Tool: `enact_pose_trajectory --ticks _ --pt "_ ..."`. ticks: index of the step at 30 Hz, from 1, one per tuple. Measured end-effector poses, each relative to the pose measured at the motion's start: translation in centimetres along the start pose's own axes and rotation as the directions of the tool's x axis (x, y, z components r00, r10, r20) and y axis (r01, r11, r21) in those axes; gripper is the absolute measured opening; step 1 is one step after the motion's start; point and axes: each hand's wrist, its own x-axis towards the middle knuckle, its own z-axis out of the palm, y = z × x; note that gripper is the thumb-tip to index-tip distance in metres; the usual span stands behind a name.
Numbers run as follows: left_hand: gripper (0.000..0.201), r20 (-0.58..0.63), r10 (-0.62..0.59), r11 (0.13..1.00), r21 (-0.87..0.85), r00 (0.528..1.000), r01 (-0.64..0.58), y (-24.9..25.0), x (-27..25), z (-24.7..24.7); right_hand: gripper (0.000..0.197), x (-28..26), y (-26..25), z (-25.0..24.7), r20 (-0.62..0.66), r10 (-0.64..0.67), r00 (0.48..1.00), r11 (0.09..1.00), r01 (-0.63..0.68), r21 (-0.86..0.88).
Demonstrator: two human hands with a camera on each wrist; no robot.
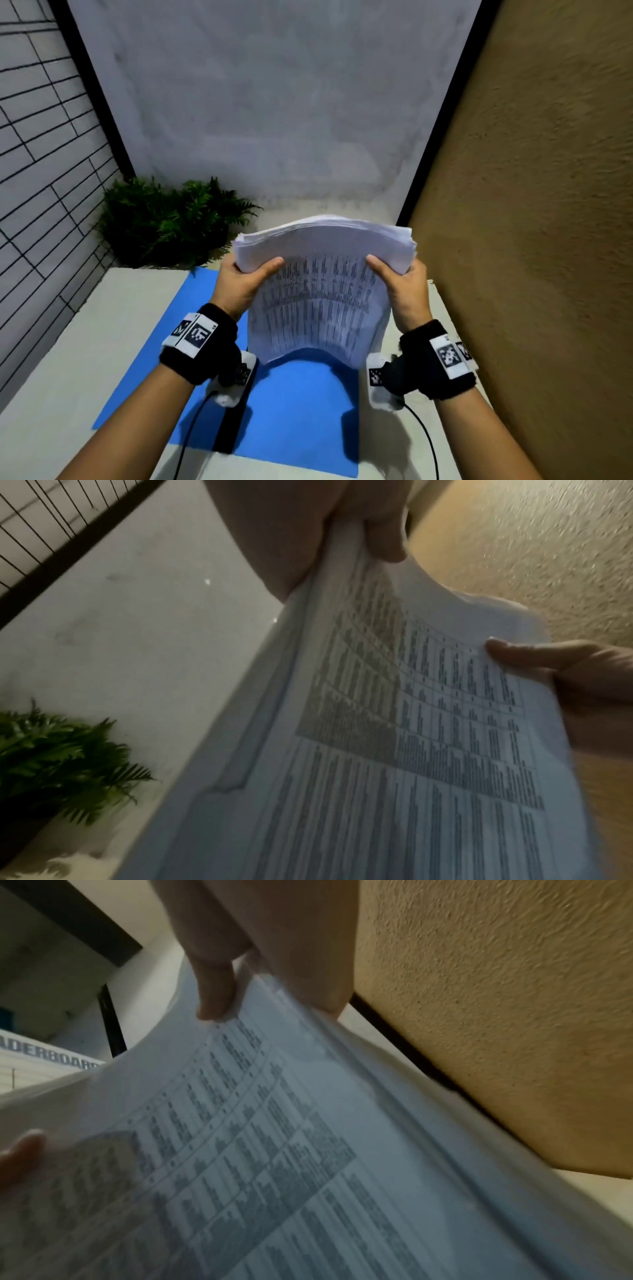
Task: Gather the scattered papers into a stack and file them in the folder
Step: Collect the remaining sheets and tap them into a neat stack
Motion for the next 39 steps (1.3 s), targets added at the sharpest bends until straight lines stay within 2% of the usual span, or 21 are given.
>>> enact_pose_trajectory --ticks 2,4,6,7,9,11,13,15,17,20,25,27,29,31,33,34,35,36,38,39 --pt "0.044 0.123 0.006 1.0 0.015 0.992 -0.008 0.3 -0.2 -0.5 0.034 0.2 0.2 -0.7 0.07 0.029 0.997 1.0 -0.028 -0.012" --pt "0.066 0.19 -0.11 0.992 0.074 0.976 0.097 -1.5 -0.8 -0.7 0.052 0.0 1.5 -1.2 0.135 0.151 0.979 0.986 -0.14 -0.085" --pt "0.08 0.114 -0.252 0.967 0.077 0.961 0.244 -3.3 -1.0 -0.5 0.069 -0.2 2.8 -1.2 0.171 0.23 0.958 0.972 -0.219 -0.083" --pt "0.08 0.062 -0.278 0.958 0.084 0.958 0.273 -3.5 -1.0 -0.4 0.069 -0.3 2.9 -1.2 0.176 0.238 0.955 0.971 -0.229 -0.075" --pt "0.081 0.029 -0.263 0.962 0.078 0.964 0.26 -3.3 -0.6 -0.4 0.048 -0.1 2.1 -1.2 0.188 0.219 0.957 0.975 -0.21 -0.066" --pt "0.085 0.05 -0.216 0.976 0.034 0.975 0.214 -2.7 -0.4 -0.7 0.026 0.0 1.1 -1.5 0.207 0.162 0.965 0.987 -0.16 -0.026" --pt "0.081 0.126 -0.188 0.982 0.018 0.974 0.188 -2.1 -0.7 -1.1 0.025 0.0 1.1 -2.1 0.232 0.146 0.962 0.988 -0.153 0.011" --pt "0.073 0.205 -0.187 0.982 0.048 0.961 0.181 -2.2 -1.1 -1.3 0.053 -0.1 1.8 -2.5 0.223 0.17 0.96 0.985 -0.174 -0.001" --pt "0.076 0.237 -0.217 0.975 0.095 0.947 0.2 -2.8 -1.4 -1.3 0.067 -0.2 2.5 -2.8 0.192 0.198 0.961 0.98 -0.196 -0.029" --pt "0.079 0.171 -0.247 0.969 0.069 0.954 0.239 -2.9 -1.5 -0.7 0.067 -0.2 2.6 -2.7 0.168 0.178 0.97 0.984 -0.179 -0.01" --pt "0.071 0.115 -0.104 0.994 0.025 0.988 0.102 -0.9 -0.6 -0.1 0.038 0.3 0.6 -2.6 0.133 0.073 0.988 0.996 -0.081 0.049" --pt "0.071 0.145 -0.067 0.998 0.02 0.987 0.064 -0.6 -0.5 -0.1 0.046 0.2 0.6 -2.6 0.146 0.079 0.986 0.997 -0.078 -0.013" --pt "0.059 0.16 -0.043 0.999 0.026 0.986 0.039 -0.7 -0.6 0.1 0.05 0.0 0.9 -2.3 0.126 0.091 0.988 0.996 -0.088 -0.025" --pt "0.044 0.101 -0.026 0.999 0.047 0.995 0.021 -0.8 -0.8 0.6 0.07 -0.3 1.0 -1.6 0.055 0.098 0.994 0.995 -0.099 0.024" --pt "0.047 0.016 0.023 0.996 0.081 1.0 -0.024 -0.7 -0.9 1.4 0.085 -0.5 0.8 -0.8 -0.025 0.068 0.997 0.997 -0.067 0.035" --pt "0.057 -0.026 0.055 0.993 0.108 0.998 -0.052 -0.8 -0.9 1.7 0.084 -0.5 0.7 -0.4 -0.048 0.054 0.997 0.998 -0.053 0.038" --pt "0.067 -0.062 0.083 0.988 0.133 0.995 -0.074 -0.8 -0.9 2.0 0.075 -0.5 0.6 0.0 -0.075 0.051 0.996 0.998 -0.048 0.047" --pt "0.068 -0.096 0.099 0.986 0.147 0.99 -0.085 -0.9 -0.9 2.2 0.059 -0.5 0.6 0.4 -0.098 0.054 0.994 0.997 -0.048 0.056" --pt "0.055 -0.151 0.099 0.988 0.133 0.984 -0.079 -0.9 -0.6 2.5 0.025 -0.5 0.5 0.7 -0.144 0.064 0.987 0.996 -0.054 0.07" --pt "0.051 -0.165 0.088 0.991 0.117 0.982 -0.069 -0.9 -0.5 2.6 0.016 -0.4 0.5 0.7 -0.173 0.068 0.982 0.996 -0.057 0.072"
